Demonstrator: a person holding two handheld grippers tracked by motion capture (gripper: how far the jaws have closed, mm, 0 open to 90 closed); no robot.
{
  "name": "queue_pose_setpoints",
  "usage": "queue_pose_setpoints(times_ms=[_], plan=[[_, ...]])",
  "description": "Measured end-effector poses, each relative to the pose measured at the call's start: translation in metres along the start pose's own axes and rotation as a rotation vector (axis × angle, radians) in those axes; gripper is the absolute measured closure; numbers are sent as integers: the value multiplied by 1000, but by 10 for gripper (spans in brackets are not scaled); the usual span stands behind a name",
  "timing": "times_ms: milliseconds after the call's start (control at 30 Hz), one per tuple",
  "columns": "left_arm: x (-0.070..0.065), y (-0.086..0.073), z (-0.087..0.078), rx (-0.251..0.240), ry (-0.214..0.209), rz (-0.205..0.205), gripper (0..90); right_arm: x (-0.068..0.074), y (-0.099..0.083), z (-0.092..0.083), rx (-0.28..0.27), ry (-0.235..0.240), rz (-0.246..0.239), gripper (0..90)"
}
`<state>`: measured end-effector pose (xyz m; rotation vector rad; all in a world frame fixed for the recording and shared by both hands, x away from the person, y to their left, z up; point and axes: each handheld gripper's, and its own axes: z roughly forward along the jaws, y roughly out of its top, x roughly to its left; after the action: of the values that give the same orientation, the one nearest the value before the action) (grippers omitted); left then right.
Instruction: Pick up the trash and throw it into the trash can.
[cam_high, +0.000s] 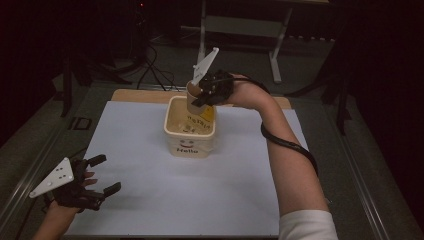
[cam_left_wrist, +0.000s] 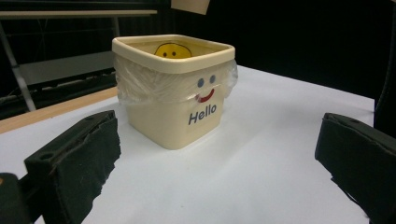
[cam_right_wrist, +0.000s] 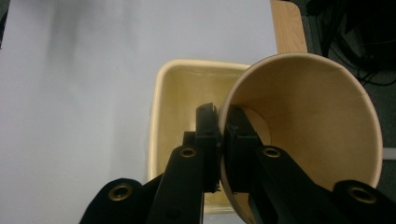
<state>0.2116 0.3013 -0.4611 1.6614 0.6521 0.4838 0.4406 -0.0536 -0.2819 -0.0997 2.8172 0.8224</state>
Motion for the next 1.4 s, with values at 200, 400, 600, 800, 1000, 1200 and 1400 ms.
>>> queue_pose_setpoints(times_ms=[200, 400, 600, 800, 1000, 1200, 1400], plan=[[0, 0, 0, 2, -2, 0, 9, -5, -2, 4, -4, -18, 58, 717], [0, 0, 1, 7, -5, 2, 9, -7, -4, 0, 8, -16, 122, 580], [0, 0, 2, 7, -5, 1, 9, -4, -6, -7, 6, -19, 139, 565], [0, 0, 2, 8, -5, 2, 9, 2, -10, -15, 1, -25, 135, 511], [0, 0, 2, 11, -5, 1, 9, 6, -17, -22, 15, -18, 166, 426], [0, 0, 3, 10, -7, 1, 9, 12, -27, -29, -4, -29, 226, 278], [-1, -1, 1, 10, -6, 1, 9, 23, -38, -38, -38, -67, 276, 168]])
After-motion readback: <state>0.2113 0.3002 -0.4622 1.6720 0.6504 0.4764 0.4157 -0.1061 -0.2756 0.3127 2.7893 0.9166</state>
